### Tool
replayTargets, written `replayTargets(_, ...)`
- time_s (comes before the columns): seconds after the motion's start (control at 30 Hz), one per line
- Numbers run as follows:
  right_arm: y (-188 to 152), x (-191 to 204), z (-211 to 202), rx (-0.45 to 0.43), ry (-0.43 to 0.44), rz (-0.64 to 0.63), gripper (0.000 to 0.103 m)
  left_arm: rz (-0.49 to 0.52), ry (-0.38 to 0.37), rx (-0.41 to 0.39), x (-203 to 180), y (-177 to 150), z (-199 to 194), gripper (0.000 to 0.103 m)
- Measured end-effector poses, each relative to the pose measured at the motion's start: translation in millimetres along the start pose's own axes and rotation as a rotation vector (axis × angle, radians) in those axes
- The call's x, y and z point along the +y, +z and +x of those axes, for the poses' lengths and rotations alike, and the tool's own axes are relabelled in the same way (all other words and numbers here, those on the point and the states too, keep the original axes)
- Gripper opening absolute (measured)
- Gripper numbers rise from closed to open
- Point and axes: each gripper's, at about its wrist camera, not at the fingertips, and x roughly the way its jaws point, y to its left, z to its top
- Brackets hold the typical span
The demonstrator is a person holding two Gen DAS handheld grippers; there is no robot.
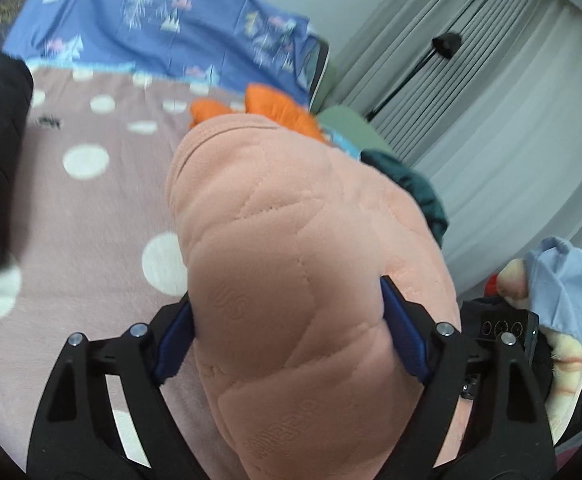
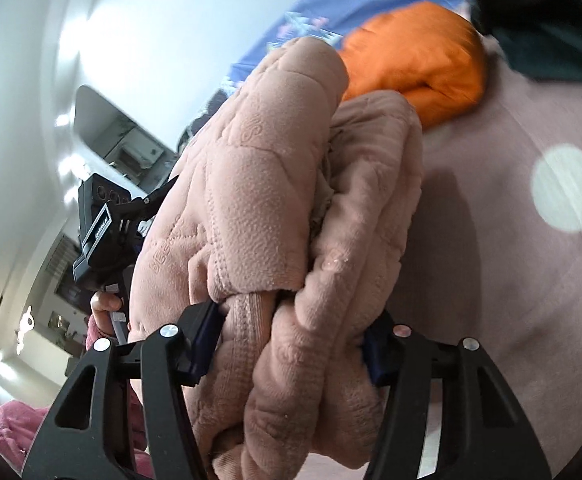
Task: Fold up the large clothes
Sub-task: 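Lift the folded jacket with both grippers and carry it beside the black jacket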
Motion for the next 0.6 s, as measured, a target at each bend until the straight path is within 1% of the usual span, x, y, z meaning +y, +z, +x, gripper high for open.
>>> replayTargets(0.23, 13.7, 48.8, 6.1, -0.034, -0.007, -0.136, 0.059, 0.02, -0.018, -0.11, 2.7, 13.1, -56.3, 0.085)
replayTargets(0.43, 21.4, 64.8, 18.5, -0.03, 0.008, -0.201, 0.059, 0.014, -0.006, -0.161, 10.5, 23.9, -83.1, 0.085)
replayTargets(0.6, 53.2, 77.0, 59.8, -0.002, 0.057, -0.22, 0.059, 0.021, 0.046, -0.199, 21.6, 49.5, -99.1, 0.085)
